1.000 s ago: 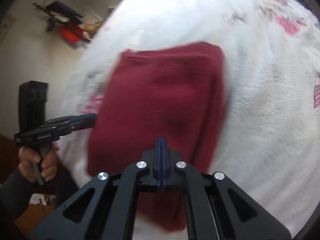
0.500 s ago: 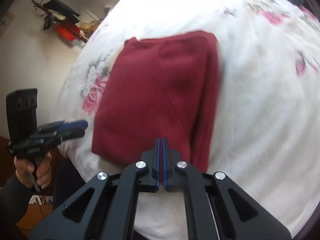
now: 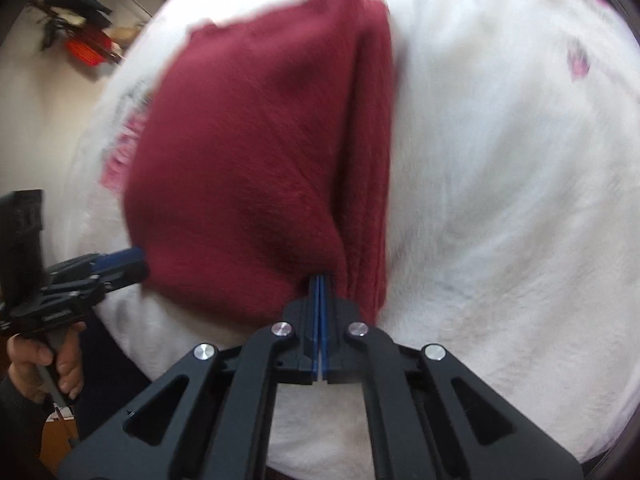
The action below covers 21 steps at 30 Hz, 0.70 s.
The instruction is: Fold small clothes
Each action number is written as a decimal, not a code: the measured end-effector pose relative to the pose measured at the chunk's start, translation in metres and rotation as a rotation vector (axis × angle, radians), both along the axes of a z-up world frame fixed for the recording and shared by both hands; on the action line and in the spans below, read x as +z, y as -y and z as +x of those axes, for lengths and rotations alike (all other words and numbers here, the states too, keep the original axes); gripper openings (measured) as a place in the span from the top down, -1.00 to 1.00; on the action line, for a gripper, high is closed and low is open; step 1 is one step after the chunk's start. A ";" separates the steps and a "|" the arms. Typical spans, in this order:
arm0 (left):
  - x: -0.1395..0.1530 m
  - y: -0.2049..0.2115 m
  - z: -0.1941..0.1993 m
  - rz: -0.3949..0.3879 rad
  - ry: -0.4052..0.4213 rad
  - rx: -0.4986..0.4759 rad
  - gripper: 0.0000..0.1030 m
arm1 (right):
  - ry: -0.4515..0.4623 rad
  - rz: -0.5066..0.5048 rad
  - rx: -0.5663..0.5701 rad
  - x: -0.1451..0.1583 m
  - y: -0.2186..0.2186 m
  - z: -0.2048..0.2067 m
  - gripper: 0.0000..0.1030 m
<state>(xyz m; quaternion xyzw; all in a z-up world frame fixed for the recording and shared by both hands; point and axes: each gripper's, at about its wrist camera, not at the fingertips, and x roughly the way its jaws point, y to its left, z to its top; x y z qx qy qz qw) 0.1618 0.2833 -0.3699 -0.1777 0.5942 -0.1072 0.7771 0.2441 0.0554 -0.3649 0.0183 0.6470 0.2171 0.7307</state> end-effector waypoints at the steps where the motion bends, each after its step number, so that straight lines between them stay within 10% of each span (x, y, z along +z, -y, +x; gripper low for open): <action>1: 0.006 -0.004 -0.005 -0.001 0.001 0.001 0.04 | -0.003 0.005 -0.018 0.000 0.000 0.002 1.00; 4: 0.029 -0.003 -0.019 0.002 0.024 0.019 -0.23 | 0.015 0.032 -0.062 0.020 0.003 -0.004 0.88; 8: 0.055 -0.013 -0.065 0.050 0.058 0.074 -0.50 | 0.094 0.008 -0.104 0.055 0.019 -0.038 -0.31; 17: 0.120 0.007 -0.164 0.357 0.153 0.117 -0.79 | 0.247 -0.201 -0.099 0.106 0.006 -0.147 -0.80; 21: 0.168 -0.001 -0.193 0.353 0.223 0.174 -0.80 | 0.379 -0.261 -0.094 0.151 -0.008 -0.183 -0.89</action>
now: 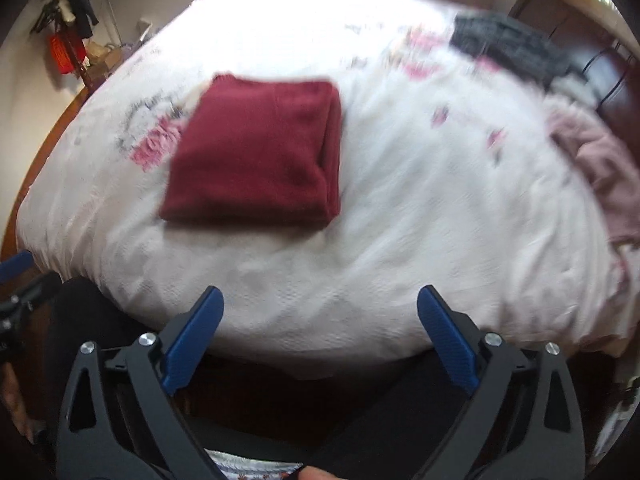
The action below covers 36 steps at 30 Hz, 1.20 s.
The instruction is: Fold small clothes
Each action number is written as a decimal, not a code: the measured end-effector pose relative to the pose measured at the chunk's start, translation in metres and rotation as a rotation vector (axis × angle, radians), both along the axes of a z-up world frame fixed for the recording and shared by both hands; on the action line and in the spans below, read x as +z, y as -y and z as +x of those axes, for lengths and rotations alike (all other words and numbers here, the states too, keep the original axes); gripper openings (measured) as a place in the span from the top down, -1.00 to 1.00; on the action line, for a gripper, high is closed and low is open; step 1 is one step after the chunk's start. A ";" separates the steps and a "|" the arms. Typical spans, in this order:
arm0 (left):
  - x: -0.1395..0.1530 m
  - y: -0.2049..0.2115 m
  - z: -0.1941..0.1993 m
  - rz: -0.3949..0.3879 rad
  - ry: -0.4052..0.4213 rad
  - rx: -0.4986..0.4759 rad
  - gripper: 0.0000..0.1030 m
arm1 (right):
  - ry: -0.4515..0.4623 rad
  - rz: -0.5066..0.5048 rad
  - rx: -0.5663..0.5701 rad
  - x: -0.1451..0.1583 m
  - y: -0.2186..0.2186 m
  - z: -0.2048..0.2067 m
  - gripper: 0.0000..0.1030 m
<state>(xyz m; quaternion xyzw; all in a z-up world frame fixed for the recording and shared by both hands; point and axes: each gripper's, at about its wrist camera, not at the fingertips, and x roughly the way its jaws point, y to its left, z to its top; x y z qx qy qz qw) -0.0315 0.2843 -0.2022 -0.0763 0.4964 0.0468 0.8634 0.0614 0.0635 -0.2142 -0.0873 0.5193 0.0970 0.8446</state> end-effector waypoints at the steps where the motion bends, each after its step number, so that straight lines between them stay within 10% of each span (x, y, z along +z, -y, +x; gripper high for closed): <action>1: 0.011 -0.002 -0.004 -0.008 0.009 -0.004 -0.80 | 0.005 0.005 0.026 0.015 -0.004 -0.008 -0.89; 13: 0.187 0.015 -0.077 -0.063 0.243 -0.120 -0.80 | 0.182 0.103 0.081 0.185 -0.012 -0.079 -0.93; 36: 0.157 0.036 -0.067 -0.065 0.119 -0.082 -0.80 | 0.164 0.077 0.027 0.179 -0.014 -0.077 -0.93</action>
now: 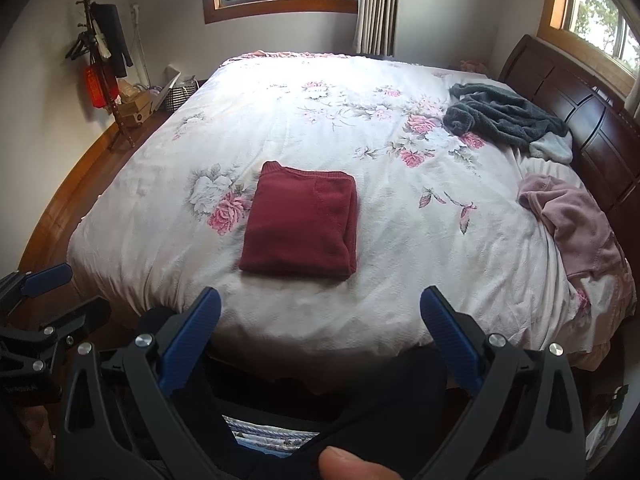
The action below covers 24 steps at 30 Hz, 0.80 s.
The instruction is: Fold small clothes
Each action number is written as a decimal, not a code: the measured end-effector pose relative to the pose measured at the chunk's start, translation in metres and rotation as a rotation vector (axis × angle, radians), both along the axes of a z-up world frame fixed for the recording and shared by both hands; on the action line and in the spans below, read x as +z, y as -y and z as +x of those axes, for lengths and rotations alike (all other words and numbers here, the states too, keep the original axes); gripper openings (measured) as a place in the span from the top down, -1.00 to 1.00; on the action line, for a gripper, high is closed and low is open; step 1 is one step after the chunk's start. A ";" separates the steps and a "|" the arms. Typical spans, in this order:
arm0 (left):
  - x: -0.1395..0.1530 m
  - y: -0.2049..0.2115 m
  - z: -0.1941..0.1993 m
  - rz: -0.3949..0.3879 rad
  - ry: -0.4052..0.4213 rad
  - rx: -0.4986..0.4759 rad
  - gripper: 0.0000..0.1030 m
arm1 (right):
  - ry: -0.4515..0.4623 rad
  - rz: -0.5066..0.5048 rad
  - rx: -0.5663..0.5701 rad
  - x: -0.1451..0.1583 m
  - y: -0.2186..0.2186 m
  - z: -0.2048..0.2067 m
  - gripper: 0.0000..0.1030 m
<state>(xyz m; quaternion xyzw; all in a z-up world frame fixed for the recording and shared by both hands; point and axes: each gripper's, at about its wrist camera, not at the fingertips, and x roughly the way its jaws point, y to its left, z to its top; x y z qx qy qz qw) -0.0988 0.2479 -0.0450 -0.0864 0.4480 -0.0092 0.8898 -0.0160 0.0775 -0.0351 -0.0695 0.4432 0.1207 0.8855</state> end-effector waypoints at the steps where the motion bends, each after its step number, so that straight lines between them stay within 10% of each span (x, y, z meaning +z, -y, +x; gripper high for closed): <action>1: 0.000 0.000 0.001 0.002 -0.001 -0.001 -0.80 | 0.000 0.001 0.000 0.000 0.000 0.000 -0.93; 24: -0.004 0.002 0.008 -0.004 -0.006 -0.014 -0.80 | 0.006 -0.009 0.012 0.000 0.000 0.006 -0.93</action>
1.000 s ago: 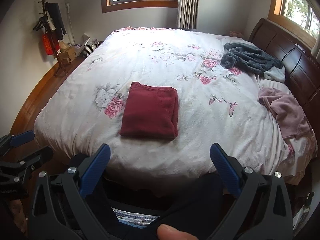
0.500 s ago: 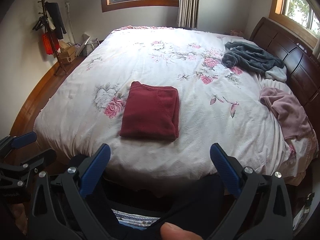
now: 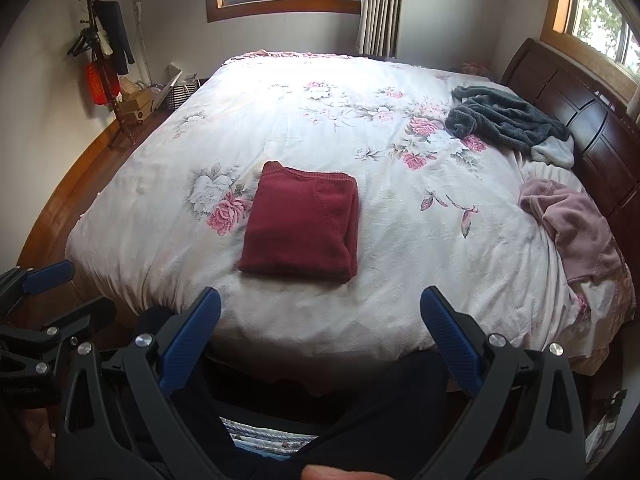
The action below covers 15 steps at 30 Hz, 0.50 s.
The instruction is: Fold small clothes
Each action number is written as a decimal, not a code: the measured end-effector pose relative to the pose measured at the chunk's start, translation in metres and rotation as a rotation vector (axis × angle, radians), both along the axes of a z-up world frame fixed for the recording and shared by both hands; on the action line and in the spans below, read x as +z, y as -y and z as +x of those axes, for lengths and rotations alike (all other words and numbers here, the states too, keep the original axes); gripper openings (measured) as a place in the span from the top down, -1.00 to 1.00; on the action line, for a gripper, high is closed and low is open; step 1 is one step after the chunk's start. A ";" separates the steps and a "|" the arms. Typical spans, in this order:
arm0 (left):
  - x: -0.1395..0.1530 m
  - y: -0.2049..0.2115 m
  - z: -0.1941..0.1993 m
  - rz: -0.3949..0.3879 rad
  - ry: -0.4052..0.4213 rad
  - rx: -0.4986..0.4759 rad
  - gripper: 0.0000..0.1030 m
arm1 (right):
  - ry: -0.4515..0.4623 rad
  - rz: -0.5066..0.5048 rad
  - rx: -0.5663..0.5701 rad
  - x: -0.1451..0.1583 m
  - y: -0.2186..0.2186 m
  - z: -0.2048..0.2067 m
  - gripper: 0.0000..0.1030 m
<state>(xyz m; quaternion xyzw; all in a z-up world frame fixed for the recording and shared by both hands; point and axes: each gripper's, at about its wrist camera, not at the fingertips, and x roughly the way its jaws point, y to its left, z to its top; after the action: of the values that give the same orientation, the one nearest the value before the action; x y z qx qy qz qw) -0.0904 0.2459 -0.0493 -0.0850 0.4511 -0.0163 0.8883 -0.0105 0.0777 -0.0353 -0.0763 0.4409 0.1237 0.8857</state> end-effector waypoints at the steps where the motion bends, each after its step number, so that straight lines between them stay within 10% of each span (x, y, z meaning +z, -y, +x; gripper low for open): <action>1: 0.000 0.000 0.000 0.000 0.001 0.000 -0.80 | 0.002 -0.002 0.000 0.000 0.000 0.000 -0.93; 15: 0.003 -0.001 0.001 -0.001 0.014 -0.006 -0.80 | 0.008 0.001 0.017 0.002 0.001 0.002 -0.93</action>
<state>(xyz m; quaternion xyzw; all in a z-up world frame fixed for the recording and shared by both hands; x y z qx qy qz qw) -0.0891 0.2467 -0.0462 -0.0841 0.4450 -0.0198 0.8913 -0.0088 0.0769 -0.0335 -0.0800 0.4364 0.1310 0.8866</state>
